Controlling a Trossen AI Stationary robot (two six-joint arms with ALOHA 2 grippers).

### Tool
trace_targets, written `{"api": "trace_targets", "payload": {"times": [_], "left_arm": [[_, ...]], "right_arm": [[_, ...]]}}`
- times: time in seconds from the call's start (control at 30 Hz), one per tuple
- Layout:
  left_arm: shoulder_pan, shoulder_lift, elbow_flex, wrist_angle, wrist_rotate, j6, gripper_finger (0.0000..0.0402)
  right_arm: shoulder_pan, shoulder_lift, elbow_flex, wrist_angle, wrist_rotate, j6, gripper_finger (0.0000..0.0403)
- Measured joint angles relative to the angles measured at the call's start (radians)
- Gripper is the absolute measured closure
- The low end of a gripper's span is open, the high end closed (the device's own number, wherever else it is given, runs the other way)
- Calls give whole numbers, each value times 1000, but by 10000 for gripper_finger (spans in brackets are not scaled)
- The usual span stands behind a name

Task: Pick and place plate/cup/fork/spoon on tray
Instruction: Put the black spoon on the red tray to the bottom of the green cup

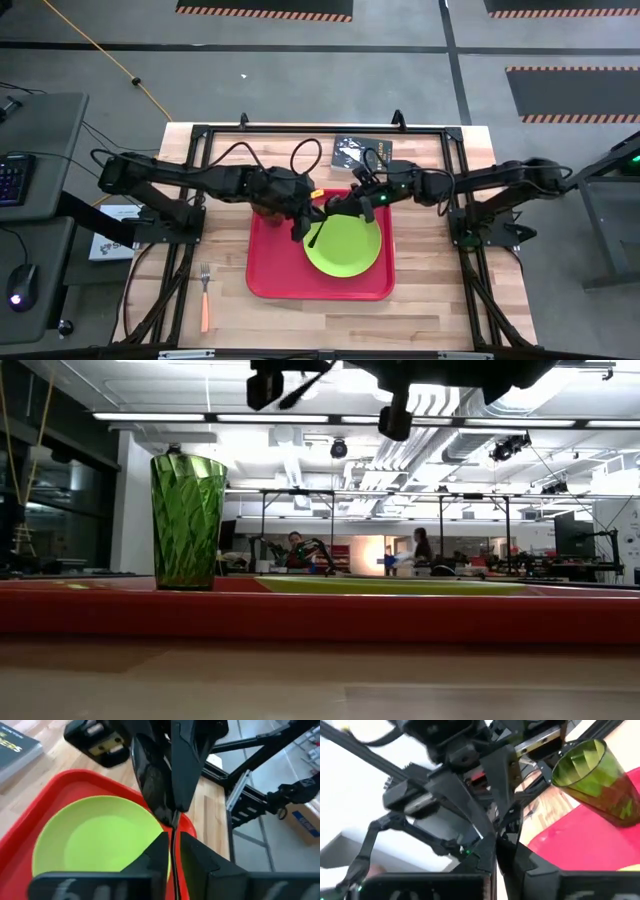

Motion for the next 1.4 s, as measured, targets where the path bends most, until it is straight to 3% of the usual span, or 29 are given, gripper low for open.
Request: {"api": "trace_targets", "payload": {"times": [0.17,0.23,0.4,0.53,0.63,0.77,0.97,1.23,1.4], "left_arm": [[53,-33,32,-80,50,19,306],[69,-54,48,-148,22,59,284],[47,-50,80,-159,-206,269,235],[4,11,80,-141,-425,456,205],[-14,69,79,-106,-544,580,184],[-31,149,79,-22,-667,688,156],[-35,219,80,45,-773,710,124],[-27,250,80,50,-861,655,119],[-6,250,80,52,-825,572,137]], "right_arm": [[-57,-90,0,-216,-28,-51,399],[-75,-144,0,-346,35,-47,400],[-52,-238,0,-596,450,119,401],[10,-232,1,-562,746,266,402],[43,-202,1,-486,872,357,402],[59,-173,1,-383,923,411,402],[64,-173,1,-330,943,417,402],[89,-174,1,-295,915,438,403],[97,-174,1,-297,923,431,403]]}}
